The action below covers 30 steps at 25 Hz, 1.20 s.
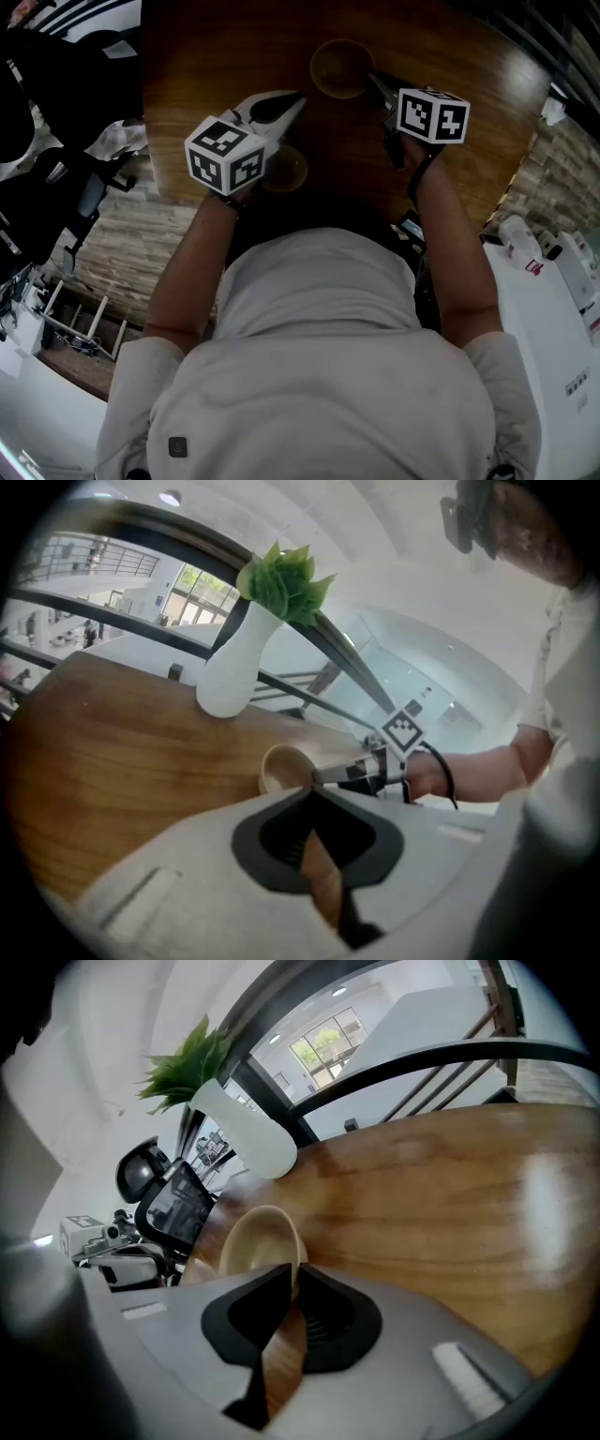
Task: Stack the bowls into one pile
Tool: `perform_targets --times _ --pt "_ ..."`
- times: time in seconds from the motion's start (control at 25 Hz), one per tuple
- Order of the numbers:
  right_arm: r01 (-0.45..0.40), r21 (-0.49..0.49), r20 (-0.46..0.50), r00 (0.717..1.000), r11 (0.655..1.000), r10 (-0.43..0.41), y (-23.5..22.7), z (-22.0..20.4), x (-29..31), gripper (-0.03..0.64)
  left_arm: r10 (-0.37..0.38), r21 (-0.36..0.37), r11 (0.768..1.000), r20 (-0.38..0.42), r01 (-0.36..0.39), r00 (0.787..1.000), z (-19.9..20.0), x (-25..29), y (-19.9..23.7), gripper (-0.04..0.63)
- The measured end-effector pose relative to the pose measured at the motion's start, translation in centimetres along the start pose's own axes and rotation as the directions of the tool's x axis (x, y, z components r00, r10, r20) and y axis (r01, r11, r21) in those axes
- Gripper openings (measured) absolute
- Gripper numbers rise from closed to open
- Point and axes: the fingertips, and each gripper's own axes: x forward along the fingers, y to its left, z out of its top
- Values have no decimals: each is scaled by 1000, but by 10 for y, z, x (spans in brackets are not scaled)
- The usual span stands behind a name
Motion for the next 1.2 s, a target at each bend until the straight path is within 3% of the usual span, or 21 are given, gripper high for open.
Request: perform_targets --times 0.12,0.4,1.0,1.2 --pt "10 -9 -3 1000 1000 -10 2 -2 -4 12 4 1 1000 4 -4 1000 0 -4 -3 5" --pt "1 -32 25 1000 999 0 16 -7 -30 12 11 31 999 31 -12 999 5 -17 -21 5" --pt "3 -119 140 990 993 14 56 -42 -152 14 39 155 986 139 -60 990 8 -71 -121 5" --pt "4 -159 171 985 987 23 63 -64 -207 14 38 188 979 204 -77 978 6 -86 -173 5"
